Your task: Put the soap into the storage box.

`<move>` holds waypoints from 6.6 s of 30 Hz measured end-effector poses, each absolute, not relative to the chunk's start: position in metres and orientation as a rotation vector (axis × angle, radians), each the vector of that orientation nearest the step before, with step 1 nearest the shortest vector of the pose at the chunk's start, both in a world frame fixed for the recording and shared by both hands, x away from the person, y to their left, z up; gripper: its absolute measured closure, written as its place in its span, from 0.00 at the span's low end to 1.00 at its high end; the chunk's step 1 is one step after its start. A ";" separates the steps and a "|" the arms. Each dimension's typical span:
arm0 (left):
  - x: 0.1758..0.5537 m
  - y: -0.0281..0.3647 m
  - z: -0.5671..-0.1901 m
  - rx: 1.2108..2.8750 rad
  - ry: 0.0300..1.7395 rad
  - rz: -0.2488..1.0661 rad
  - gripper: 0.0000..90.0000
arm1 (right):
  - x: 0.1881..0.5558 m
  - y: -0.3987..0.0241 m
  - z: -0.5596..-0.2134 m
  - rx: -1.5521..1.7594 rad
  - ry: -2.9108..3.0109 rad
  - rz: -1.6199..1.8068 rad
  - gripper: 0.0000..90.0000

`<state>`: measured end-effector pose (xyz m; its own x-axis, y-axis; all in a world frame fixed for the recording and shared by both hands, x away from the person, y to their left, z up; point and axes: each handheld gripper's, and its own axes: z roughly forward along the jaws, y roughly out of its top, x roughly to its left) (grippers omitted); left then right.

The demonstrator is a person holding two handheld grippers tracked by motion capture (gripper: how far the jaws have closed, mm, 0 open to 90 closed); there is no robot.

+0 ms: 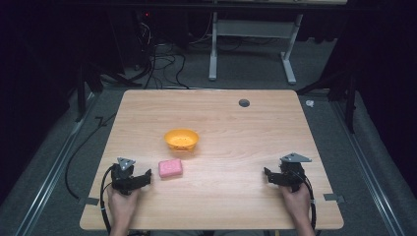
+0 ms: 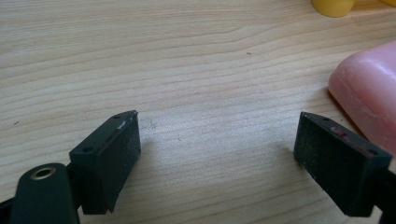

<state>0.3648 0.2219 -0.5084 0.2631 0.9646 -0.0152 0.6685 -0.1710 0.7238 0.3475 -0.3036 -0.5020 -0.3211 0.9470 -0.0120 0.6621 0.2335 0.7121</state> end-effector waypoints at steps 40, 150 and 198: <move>0.364 0.226 -0.505 1.865 1.546 0.596 0.18 | 0.348 -0.304 -0.502 1.473 2.067 0.854 0.24; 0.384 0.108 -0.490 2.014 1.645 0.436 0.10 | 0.348 -0.304 -0.502 1.469 2.070 0.855 0.24; 0.371 0.130 -0.469 1.985 1.549 0.426 0.15 | 0.347 -0.304 -0.502 1.471 2.069 0.854 0.24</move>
<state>0.3711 0.1299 -0.4688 0.2751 0.9563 -0.0990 0.7713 -0.1580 0.6165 0.3475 -0.3039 -0.5019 -0.3235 0.9461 -0.0130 0.6614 0.2359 0.7120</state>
